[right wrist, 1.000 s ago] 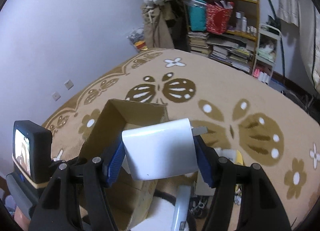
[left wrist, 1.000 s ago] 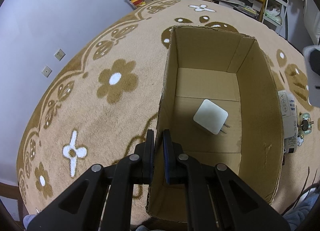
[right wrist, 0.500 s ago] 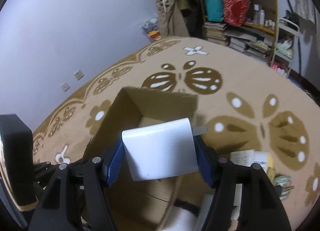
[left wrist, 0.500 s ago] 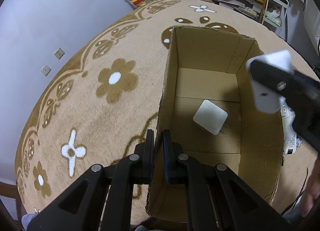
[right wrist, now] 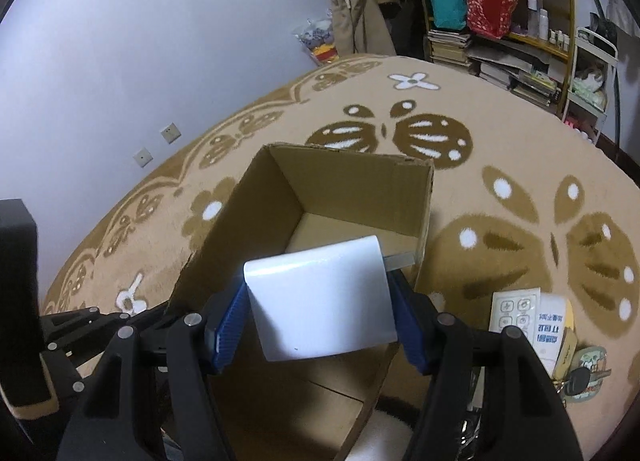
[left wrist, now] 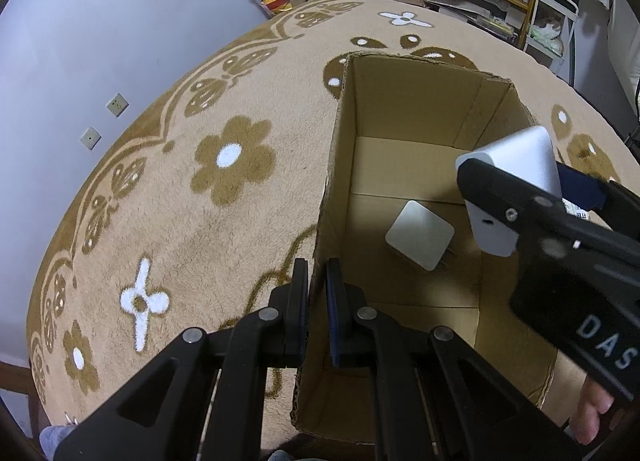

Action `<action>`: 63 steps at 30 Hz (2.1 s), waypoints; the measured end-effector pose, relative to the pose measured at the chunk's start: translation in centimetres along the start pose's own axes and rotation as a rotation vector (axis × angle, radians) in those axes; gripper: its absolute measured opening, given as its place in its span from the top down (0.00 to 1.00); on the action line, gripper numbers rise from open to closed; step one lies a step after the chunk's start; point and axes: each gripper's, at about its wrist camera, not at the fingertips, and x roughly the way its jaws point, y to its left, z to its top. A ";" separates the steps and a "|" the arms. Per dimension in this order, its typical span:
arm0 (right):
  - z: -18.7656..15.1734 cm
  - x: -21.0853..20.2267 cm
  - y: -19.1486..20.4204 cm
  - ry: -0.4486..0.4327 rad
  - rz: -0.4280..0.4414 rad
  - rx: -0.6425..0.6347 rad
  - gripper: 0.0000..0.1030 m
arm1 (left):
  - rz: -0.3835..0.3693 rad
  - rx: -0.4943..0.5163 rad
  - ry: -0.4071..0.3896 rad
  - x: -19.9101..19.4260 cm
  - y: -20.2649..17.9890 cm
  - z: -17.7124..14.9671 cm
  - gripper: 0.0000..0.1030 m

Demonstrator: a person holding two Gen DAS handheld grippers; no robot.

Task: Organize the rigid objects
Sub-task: 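Carry the white power adapter into the cardboard box and release it, then return the right tool to the items and grasp the light-blue power bank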

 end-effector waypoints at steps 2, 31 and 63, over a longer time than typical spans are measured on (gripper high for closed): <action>0.0 0.2 0.2 0.003 -0.009 -0.003 0.31 | -0.003 -0.001 0.000 0.0 0.0 0.0 0.92; 1.3 -6.2 -2.6 -0.114 -0.287 -0.047 0.00 | -0.007 -0.003 0.005 0.1 0.0 0.0 0.92; -6.0 -2.6 -5.8 0.256 -0.275 -0.007 0.32 | -0.022 -0.018 0.010 0.0 0.3 0.1 0.92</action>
